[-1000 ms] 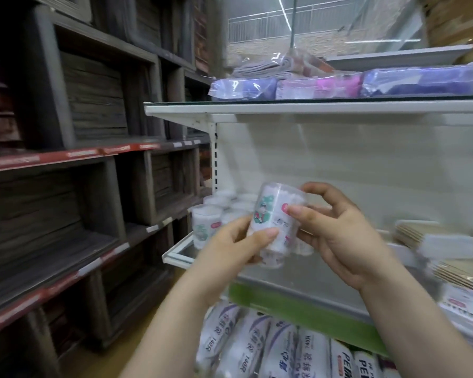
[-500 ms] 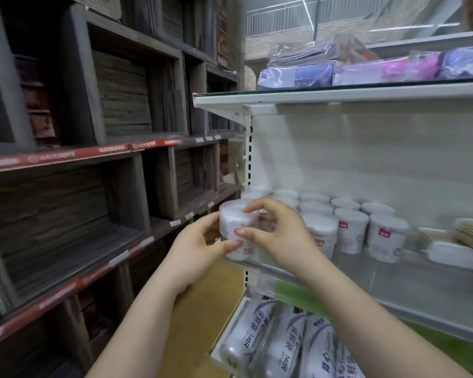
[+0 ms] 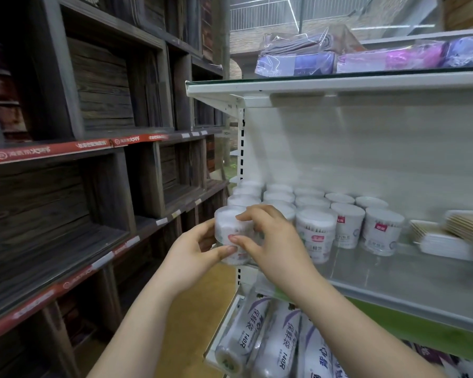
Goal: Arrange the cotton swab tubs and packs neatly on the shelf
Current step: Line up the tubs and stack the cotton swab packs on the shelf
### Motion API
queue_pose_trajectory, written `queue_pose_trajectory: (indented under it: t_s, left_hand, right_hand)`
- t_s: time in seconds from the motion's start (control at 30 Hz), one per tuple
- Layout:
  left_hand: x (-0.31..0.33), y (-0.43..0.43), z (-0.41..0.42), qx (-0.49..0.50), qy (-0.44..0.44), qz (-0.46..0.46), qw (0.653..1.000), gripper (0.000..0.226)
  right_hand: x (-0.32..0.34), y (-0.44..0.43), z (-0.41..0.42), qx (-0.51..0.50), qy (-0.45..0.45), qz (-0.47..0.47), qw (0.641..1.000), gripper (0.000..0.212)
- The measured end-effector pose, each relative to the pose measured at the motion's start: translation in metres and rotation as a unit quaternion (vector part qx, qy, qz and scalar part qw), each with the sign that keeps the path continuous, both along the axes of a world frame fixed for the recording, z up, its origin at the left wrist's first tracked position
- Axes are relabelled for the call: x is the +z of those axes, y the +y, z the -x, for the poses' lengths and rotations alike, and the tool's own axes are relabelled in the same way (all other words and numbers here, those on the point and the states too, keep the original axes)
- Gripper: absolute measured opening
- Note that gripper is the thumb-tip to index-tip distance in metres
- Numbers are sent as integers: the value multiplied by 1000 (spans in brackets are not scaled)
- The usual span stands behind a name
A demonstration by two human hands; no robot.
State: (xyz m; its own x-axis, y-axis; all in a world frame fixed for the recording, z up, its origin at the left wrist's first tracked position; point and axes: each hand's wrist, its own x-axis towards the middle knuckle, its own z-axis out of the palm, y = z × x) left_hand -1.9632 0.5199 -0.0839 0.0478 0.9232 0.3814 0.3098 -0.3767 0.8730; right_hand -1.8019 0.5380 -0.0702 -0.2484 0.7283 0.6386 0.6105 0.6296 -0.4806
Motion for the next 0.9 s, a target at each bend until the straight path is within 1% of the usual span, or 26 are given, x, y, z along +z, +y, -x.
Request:
queue_pose_trajectory:
  t_s: [0.1, 0.33, 0.6, 0.7, 0.73, 0.8, 0.9]
  left_hand:
    - [-1, 1, 0, 2, 8, 0, 1000, 45]
    - [4, 0, 3, -10, 23, 6, 1000, 43]
    - [5, -2, 4, -12, 5, 7, 1000, 43]
    - [4, -2, 6, -4, -7, 16, 1000, 43]
    - [3, -2, 7, -2, -8, 17, 1000, 44]
    - [3, -1, 8, 2, -11, 19, 1000, 46]
    - [2, -1, 8, 3, -11, 23, 1000, 46]
  right_hand:
    - [0, -1, 0, -1, 2, 3, 1000, 31]
    - [2, -1, 5, -21, -30, -6, 999, 31]
    - [8, -4, 4, -21, -69, -13, 997, 35]
    - [25, 0, -12, -55, -84, -33, 994, 38]
    - [33, 4, -19, -70, -103, -31, 992, 40]
    - [45, 10, -31, -98, -172, 0, 980, 49]
    - [51, 14, -34, -133, -276, 42, 951, 60]
